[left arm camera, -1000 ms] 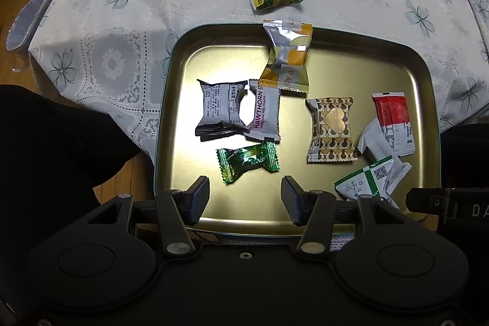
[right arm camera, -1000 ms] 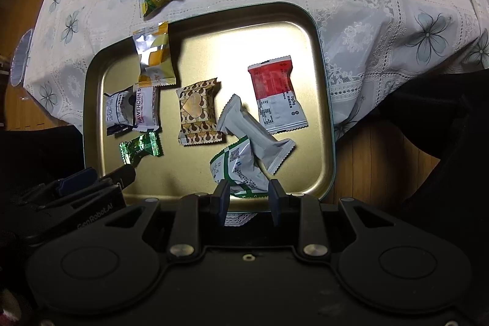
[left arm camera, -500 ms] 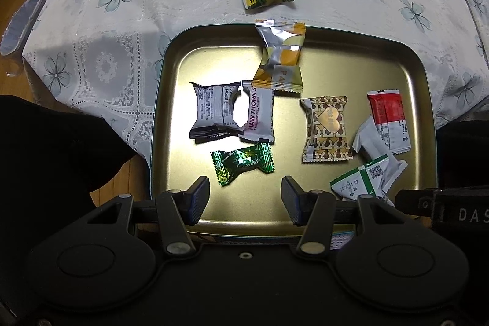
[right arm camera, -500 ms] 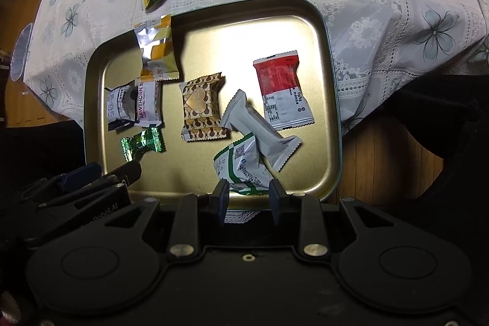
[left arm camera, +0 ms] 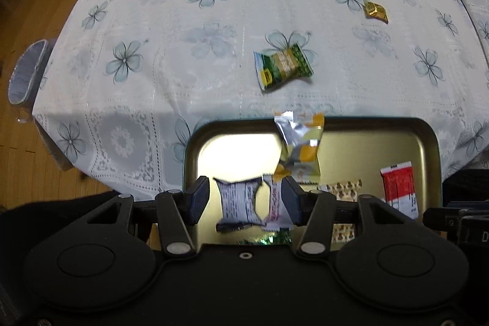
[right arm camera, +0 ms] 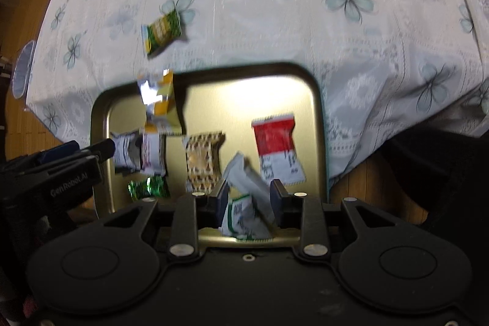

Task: Organize snacks
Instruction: 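Move both open tools off the tray toward the remaining snacks, then grasp the green garlic packet with left while right grasps the gold candy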

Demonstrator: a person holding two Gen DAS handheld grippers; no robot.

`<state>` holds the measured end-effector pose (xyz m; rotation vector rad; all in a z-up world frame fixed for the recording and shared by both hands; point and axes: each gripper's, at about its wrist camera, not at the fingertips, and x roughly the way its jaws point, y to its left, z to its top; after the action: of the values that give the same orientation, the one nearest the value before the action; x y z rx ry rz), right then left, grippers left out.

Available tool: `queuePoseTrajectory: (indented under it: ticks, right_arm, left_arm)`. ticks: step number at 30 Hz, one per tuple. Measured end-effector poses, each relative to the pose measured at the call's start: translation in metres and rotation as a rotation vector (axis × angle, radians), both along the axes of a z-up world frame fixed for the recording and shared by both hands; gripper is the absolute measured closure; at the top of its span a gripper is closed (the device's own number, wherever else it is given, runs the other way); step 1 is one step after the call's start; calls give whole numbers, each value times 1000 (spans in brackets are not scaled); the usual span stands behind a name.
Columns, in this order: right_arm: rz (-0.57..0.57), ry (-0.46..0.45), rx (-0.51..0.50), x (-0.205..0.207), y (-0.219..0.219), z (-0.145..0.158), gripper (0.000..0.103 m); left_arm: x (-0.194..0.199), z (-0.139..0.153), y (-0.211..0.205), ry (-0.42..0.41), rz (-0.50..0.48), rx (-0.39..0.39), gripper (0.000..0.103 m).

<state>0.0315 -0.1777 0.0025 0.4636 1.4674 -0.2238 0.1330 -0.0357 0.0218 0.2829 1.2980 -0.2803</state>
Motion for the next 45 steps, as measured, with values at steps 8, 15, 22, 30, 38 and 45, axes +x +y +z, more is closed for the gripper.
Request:
queuePoseTrajectory:
  ticks: [8,15,22,30,38,45]
  right_arm:
    - [-17,-19,-41,50,-24,5,70]
    - [-44,-32,-68,97,-49,5,70]
    - [-69,-22,-76,148,-79,-2,70]
    - [-160,-33,-86,199,-121,-15,69]
    - [-261,-87,-113,240,-157,-36,67]
    - [-336,-37,-93,260,-175,-73,65]
  left_arm:
    - [62,-12,-25,-39,-27,18,45]
    - [75,-40,-62,-71,-266,61,45]
    - [87,-68,-80,-65,-375,98,45]
    - [123,-77,-89,-17,-282,59,42]
    - [163,-85,-83,60,-91,10,43]
    - [170,-88,-74,113,-21,-26,43]
